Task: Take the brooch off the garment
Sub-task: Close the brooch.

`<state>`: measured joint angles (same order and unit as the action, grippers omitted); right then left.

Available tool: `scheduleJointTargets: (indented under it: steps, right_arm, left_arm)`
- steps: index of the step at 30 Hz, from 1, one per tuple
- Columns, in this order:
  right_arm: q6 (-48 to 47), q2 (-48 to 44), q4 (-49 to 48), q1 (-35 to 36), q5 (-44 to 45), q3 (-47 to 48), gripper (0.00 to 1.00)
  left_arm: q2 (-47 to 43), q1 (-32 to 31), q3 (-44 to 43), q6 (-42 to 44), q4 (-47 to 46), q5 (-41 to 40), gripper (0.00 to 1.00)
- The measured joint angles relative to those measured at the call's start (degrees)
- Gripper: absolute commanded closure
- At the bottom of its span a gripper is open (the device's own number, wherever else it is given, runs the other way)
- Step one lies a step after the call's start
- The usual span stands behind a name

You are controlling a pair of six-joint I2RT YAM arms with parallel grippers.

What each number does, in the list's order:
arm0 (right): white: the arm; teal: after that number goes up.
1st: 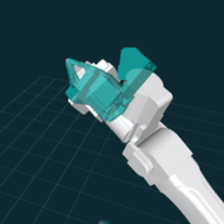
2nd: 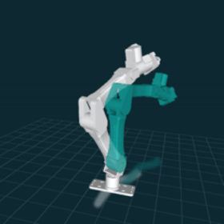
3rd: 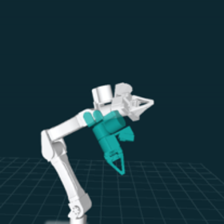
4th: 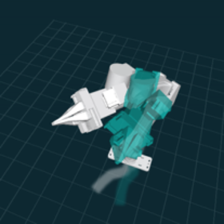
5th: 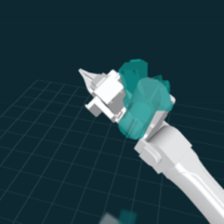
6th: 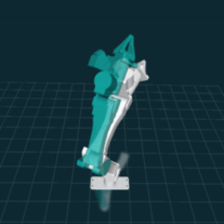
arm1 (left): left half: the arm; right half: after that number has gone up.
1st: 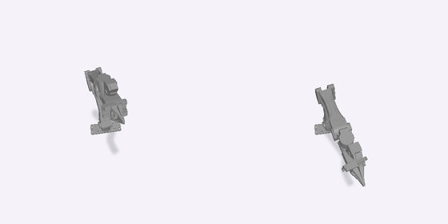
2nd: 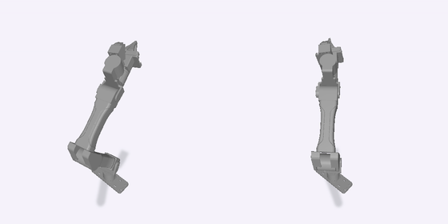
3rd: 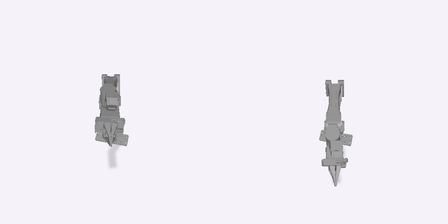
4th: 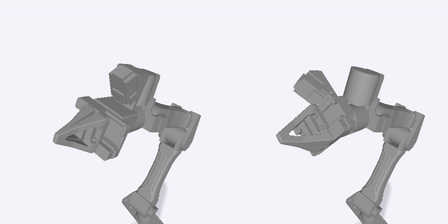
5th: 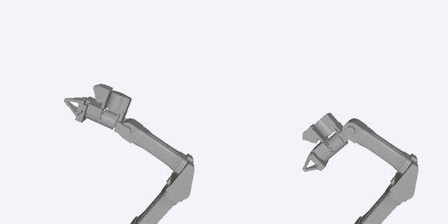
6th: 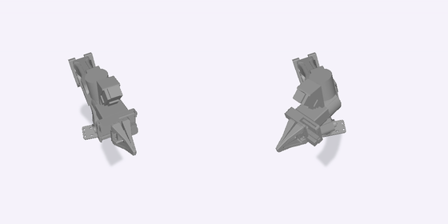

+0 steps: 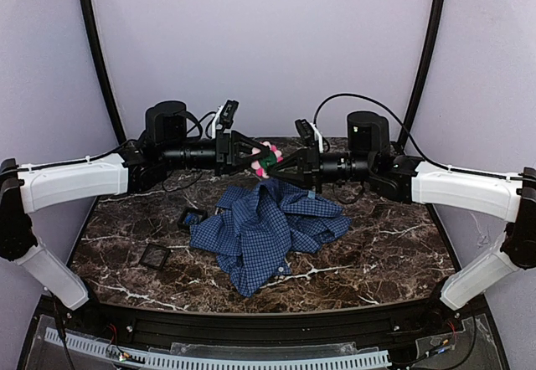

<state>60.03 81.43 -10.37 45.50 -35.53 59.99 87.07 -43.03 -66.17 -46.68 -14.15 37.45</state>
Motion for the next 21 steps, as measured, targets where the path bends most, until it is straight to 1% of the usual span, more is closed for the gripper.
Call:
scheduleJointTargets:
  steps: [1,4,6,10,13,14,16,19,21]
  right_arm:
    - [-0.1,0.0,0.1,0.0,0.2,0.0,1.0]
    - [-0.3,0.0,0.1,0.0,0.7,0.0,1.0]
    - [-0.4,0.0,0.1,0.0,0.9,0.0,1.0]
    - [-0.9,0.0,0.1,-0.1,0.9,0.0,1.0]
    - [-1.0,0.0,0.1,-0.2,0.8,0.1,1.0]
    - [-1.0,0.0,0.1,-0.2,0.8,0.2,1.0]
    - [-1.1,0.0,0.1,-0.2,0.8,0.3,1.0]
    - [-1.2,0.0,0.1,-0.2,0.8,0.4,1.0]
    - [-1.2,0.0,0.1,-0.3,0.8,0.4,1.0]
  left_arm:
    - [0.0,0.0,0.0,-0.3,-0.1,0.2,0.56]
    - [0.0,0.0,0.1,-0.7,-0.7,0.5,0.56]
    - [0.0,0.0,0.1,-0.9,-0.9,0.5,0.59]
    - [0.0,0.0,0.3,-1.2,-1.0,0.5,0.69]
    - [0.0,0.1,0.5,-1.4,-1.1,0.4,0.74]
    - [0.0,0.1,0.5,-1.6,-1.1,0.4,0.78]
    - [0.0,0.1,0.5,-1.6,-1.1,0.3,0.79]
    - [0.0,0.3,0.6,-1.8,-1.2,0.4,0.78]
    - [0.0,0.4,0.6,-1.8,-1.2,0.5,0.81]
